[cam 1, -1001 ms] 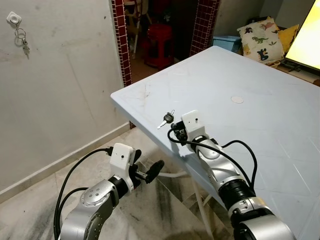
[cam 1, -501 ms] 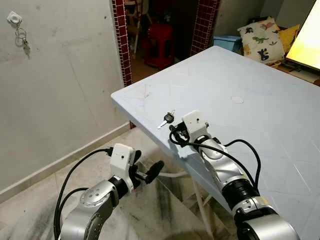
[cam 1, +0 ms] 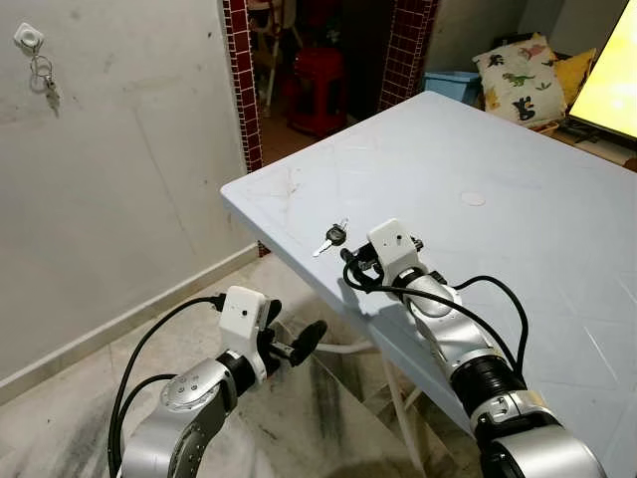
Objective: Hang keys on a hook
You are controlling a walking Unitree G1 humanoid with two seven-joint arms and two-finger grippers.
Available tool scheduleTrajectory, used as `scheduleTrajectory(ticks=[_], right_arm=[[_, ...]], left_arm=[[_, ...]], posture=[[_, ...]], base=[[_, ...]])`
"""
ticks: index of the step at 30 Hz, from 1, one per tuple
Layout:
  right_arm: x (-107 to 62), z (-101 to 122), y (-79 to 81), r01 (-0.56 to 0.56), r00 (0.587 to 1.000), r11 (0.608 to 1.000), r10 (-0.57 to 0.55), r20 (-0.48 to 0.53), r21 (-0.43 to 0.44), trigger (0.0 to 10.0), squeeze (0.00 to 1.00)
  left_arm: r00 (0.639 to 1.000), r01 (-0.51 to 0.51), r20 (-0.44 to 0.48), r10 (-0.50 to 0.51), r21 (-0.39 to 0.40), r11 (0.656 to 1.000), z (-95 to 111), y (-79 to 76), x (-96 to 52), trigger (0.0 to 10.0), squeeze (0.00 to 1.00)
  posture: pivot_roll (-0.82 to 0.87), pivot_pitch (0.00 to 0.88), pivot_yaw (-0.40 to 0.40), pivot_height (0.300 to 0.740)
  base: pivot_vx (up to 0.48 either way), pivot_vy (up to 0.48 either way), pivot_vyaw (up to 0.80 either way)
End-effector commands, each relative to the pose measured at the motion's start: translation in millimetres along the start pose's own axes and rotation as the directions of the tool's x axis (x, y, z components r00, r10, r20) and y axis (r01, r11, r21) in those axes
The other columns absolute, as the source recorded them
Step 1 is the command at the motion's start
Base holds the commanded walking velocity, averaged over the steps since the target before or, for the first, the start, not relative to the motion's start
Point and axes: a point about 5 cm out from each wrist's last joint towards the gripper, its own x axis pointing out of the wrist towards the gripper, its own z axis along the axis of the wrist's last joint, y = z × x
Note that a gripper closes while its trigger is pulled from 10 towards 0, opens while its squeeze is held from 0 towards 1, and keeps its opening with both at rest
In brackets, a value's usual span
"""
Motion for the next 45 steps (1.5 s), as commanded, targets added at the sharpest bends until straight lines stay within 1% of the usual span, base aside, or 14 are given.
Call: scheduleTrajectory(ticks=[1, 2, 4, 5, 12, 14, 23, 35, 36, 40, 41, 43, 44, 45], right_arm=[[1.5, 3.3, -1.4, -0.022, 1.000, 0.999, 0.023, 0.011, -0.045, 10.0, 0.75], [1.5, 3.2, -1.9, -0.025, 1.000, 0.998, 0.025, 0.010, -0.054, 10.0, 0.59], [1.6, 3.2, -3.2, -0.038, 0.999, 0.996, 0.039, 0.012, -0.080, 10.0, 0.53], [1.7, 2.4, -4.1, -0.042, 0.999, 0.995, 0.042, 0.006, -0.093, 10.0, 0.32], [3.5, 1.1, -6.4, -0.058, 0.998, 0.992, 0.055, -0.026, -0.110, 10.0, 0.23], [4.5, -2.3, -5.0, -0.082, 0.995, 0.990, 0.075, -0.064, -0.115, 10.0, 0.00], [9.0, -9.0, -0.6, -0.117, 0.983, 0.988, 0.102, -0.151, -0.100, 10.0, 0.00], [11.5, -9.6, -0.9, -0.106, 0.979, 0.992, 0.092, -0.181, -0.072, 9.9, 0.00], [11.7, -10.3, -1.9, -0.097, 0.978, 0.993, 0.083, -0.189, -0.065, 7.6, 0.00], [11.8, -11.0, -3.0, -0.090, 0.977, 0.995, 0.077, -0.199, -0.053, 7.6, 0.00], [11.8, -11.4, -3.0, -0.089, 0.976, 0.995, 0.079, -0.204, -0.043, 3.1, 0.00], [11.8, -11.4, -3.0, -0.089, 0.976, 0.995, 0.079, -0.204, -0.043, 3.1, 0.00], [12.0, -11.6, -3.0, -0.088, 0.975, 0.996, 0.079, -0.206, -0.034, 0.0, 0.00], [12.3, -11.8, -2.1, -0.088, 0.975, 0.996, 0.081, -0.209, -0.022, 0.0, 0.00]], left_arm=[[1.000, -0.008, 0.003, 0.008, 0.003, 1.000, 1.1, 1.6, 0.2, 10.0, 0.00], [1.000, -0.008, 0.003, 0.008, 0.003, 1.000, 1.2, 1.7, 0.0, 10.0, 0.00], [1.000, -0.007, 0.002, 0.007, 0.003, 1.000, 1.4, 1.8, -0.5, 10.0, 0.00], [1.000, -0.007, 0.001, 0.007, 0.004, 1.000, 1.3, 1.8, -0.6, 10.0, 0.00], [1.000, -0.007, 0.000, 0.007, 0.006, 1.000, 1.5, 2.1, -1.3, 10.0, 0.00], [1.000, -0.008, -0.002, 0.008, 0.007, 1.000, 1.5, 2.5, -1.5, 10.0, 0.00], [1.000, -0.008, -0.003, 0.008, 0.009, 1.000, 1.6, 2.5, -1.6, 10.0, 0.00], [1.000, -0.008, -0.002, 0.008, 0.006, 1.000, 1.8, 1.8, -1.7, 10.0, 0.00], [1.000, -0.008, -0.002, 0.008, 0.006, 1.000, 1.7, 1.4, -1.8, 10.0, 0.00], [1.000, -0.008, -0.002, 0.008, 0.006, 1.000, 1.9, 1.3, -1.9, 10.0, 0.00], [1.000, -0.008, -0.002, 0.008, 0.006, 1.000, 1.9, 1.3, -2.0, 10.0, 0.00], [1.000, -0.008, -0.002, 0.008, 0.006, 1.000, 1.9, 1.3, -2.0, 10.0, 0.00], [1.000, -0.009, -0.002, 0.009, 0.005, 1.000, 1.9, 1.2, -2.1, 10.0, 0.00], [1.000, -0.009, -0.002, 0.009, 0.004, 1.000, 1.7, 1.2, -2.2, 10.0, 0.00]], posture=[[0.09, 0.000, -0.013, 0.740], [0.09, 0.000, -0.013, 0.740], [0.09, 0.000, -0.012, 0.740], [0.09, 0.000, -0.011, 0.740], [0.09, 0.000, -0.009, 0.740], [0.10, 0.000, -0.009, 0.740], [0.10, 0.000, -0.009, 0.740], [0.10, 0.000, -0.010, 0.740], [0.10, 0.000, -0.011, 0.740], [0.10, 0.000, -0.012, 0.740], [0.10, 0.001, -0.011, 0.740], [0.10, 0.001, -0.011, 0.740], [0.10, 0.000, -0.012, 0.740], [0.10, 0.001, -0.012, 0.740]], base=[[0.000, 0.000, 0.00], [0.000, 0.000, 0.00], [0.000, 0.000, 0.00], [0.000, 0.000, 0.00], [0.000, 0.000, 0.00], [0.000, 0.000, 0.00], [0.000, 0.000, 0.00], [0.000, 0.000, 0.00], [0.000, 0.000, 0.00], [0.000, 0.000, 0.00], [0.000, 0.000, 0.00], [0.000, 0.000, 0.00], [0.000, 0.000, 0.00], [0.000, 0.000, 0.00]])
